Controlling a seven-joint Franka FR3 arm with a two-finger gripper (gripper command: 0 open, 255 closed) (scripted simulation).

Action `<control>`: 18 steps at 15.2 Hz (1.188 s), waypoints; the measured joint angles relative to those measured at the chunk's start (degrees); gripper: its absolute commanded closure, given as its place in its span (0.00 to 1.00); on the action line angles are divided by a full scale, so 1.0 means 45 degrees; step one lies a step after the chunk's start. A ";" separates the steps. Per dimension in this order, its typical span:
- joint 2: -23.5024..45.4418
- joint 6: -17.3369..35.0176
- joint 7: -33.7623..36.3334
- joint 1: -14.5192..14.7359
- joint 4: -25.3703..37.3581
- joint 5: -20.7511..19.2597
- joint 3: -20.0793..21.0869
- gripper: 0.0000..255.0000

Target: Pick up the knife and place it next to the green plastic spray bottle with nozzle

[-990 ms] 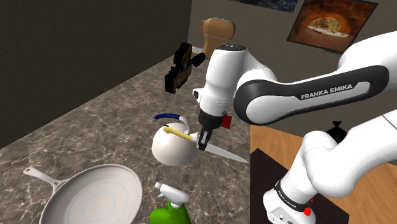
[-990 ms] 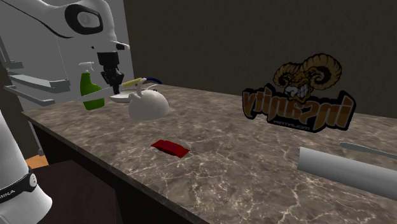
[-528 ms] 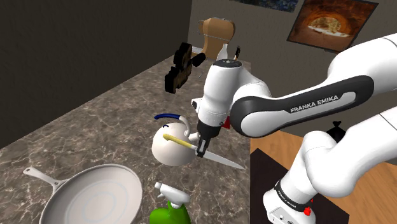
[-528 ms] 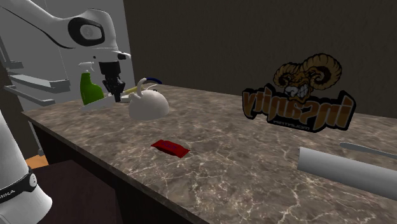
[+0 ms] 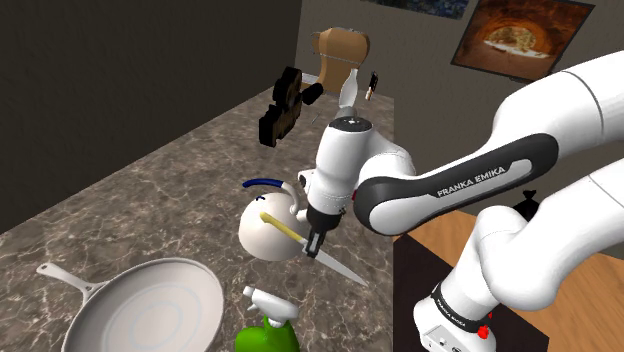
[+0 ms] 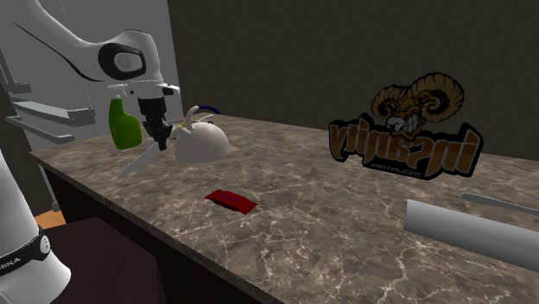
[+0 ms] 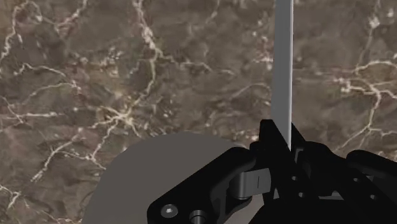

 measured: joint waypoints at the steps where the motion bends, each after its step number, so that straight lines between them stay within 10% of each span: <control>1: 0.0033 0.0191 0.0005 0.0006 -0.0097 0.0010 0.0017 1.00; 10: 0.0598 0.0964 0.0106 -0.0042 -0.0296 -0.0072 0.0153 1.00; 11: 0.0582 0.0965 0.0100 -0.0039 -0.0311 -0.0065 0.0151 0.00; 18: 0.0504 0.0750 0.0098 -0.0041 -0.0269 -0.0054 0.0125 0.00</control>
